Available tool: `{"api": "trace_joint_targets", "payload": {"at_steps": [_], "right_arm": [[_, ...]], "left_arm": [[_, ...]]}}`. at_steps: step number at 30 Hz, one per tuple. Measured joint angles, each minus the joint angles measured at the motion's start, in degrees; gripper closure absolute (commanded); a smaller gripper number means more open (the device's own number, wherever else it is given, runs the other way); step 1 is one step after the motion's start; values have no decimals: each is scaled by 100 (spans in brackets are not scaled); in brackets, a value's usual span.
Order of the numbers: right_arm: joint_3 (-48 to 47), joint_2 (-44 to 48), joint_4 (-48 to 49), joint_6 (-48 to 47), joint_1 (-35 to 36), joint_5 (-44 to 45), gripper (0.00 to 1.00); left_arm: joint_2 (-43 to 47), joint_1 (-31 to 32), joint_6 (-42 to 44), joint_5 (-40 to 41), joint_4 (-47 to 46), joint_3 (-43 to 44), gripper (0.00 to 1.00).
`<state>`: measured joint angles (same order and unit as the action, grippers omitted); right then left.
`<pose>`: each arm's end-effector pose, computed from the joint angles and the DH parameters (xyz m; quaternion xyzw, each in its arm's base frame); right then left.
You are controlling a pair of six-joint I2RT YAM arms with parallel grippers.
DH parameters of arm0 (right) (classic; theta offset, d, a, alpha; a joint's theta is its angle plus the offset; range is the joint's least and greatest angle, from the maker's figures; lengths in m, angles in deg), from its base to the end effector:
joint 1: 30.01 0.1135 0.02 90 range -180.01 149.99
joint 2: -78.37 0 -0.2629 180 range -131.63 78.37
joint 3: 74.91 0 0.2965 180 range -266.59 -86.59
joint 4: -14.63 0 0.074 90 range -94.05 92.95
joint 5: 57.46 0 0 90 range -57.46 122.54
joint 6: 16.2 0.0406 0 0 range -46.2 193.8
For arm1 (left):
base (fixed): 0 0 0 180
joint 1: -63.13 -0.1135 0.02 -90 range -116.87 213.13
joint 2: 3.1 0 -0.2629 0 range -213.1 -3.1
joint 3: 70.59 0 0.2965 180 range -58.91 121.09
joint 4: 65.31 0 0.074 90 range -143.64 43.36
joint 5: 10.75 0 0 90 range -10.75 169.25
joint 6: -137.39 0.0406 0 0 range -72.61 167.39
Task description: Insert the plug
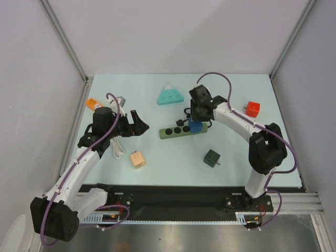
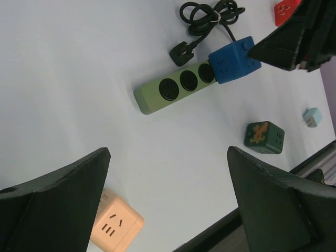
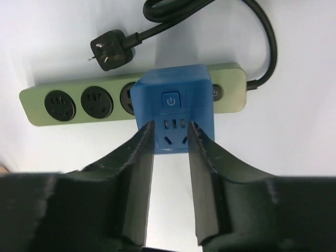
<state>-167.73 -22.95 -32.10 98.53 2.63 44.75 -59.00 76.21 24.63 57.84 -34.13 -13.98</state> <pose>0.3665 0.2245 0.2341 -0.0337 0.9488 0.0536 0.3094 0.2552 -0.0745 0.2782 0.0199 0.8577 -0.3035 0.4145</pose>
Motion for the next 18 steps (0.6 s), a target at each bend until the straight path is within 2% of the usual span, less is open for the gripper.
{"api": "trace_joint_targets", "payload": {"at_steps": [3,5,9,12,14,18], "right_arm": [[-529,-13,-586,-118,-116,-177,42],[-890,15,-804,-192,-234,-267,38],[-1016,490,-1049,-142,-573,-372,23],[-542,1134,-1093,179,-1025,-407,29],[57,1624,-1143,529,-1613,-415,31],[1010,2002,-1720,1408,-2966,-76,37]], "left_arm": [[-114,74,46,173,90,20,0],[-192,214,96,289,175,59,0],[-413,1091,339,664,525,382,3],[-514,1696,354,758,553,560,4],[-520,2048,330,804,555,599,4],[-516,2422,319,890,553,621,3]]}}
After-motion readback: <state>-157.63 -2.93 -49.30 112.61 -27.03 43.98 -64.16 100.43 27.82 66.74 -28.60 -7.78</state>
